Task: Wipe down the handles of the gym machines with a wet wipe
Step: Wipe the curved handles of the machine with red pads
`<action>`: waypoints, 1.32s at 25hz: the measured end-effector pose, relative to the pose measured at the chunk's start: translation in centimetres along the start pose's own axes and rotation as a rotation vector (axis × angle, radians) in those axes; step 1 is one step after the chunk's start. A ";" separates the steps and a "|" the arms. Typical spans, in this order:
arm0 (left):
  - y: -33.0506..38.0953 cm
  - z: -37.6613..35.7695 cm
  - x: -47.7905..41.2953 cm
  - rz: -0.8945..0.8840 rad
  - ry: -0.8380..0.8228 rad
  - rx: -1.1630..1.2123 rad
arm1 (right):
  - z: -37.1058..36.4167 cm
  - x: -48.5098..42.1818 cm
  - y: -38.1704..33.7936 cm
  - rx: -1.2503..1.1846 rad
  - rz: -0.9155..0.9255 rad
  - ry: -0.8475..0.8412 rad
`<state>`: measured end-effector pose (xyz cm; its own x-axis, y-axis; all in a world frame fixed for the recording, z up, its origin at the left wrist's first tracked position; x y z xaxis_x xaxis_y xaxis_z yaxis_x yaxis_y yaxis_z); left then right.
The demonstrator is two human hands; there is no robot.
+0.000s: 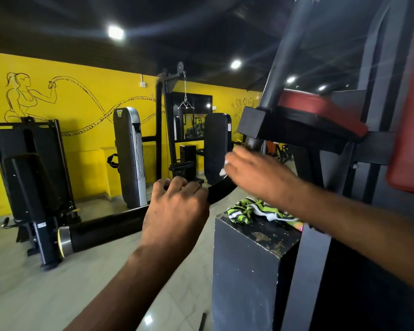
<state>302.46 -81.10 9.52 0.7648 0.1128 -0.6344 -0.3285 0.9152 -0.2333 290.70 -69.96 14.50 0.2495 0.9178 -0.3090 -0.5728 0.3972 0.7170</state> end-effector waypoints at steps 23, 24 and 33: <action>0.3 -0.1 -0.5 0.007 0.015 0.011 | -0.3 0.4 -0.2 0.073 -0.123 0.141; 0.3 -0.1 -0.5 0.006 0.014 0.007 | -0.8 0.9 -0.5 0.055 -0.142 0.199; 0.4 -0.3 -0.7 0.003 0.039 0.008 | -6.1 2.4 -2.0 -0.724 -0.573 0.696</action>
<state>301.63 -80.96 9.60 0.7417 0.1006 -0.6631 -0.3262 0.9179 -0.2257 287.69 -68.48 8.55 0.2621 0.3163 -0.9117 -0.8843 0.4571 -0.0957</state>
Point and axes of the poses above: each hand's wrist, its own x-axis away from the middle knuckle, its own z-axis out of the back of the hand, y = z × x, the point moved 3 cm from there along -x, towards the middle knuckle, and after that the axes turned 15 degrees about -y, right-handed, at the moved point
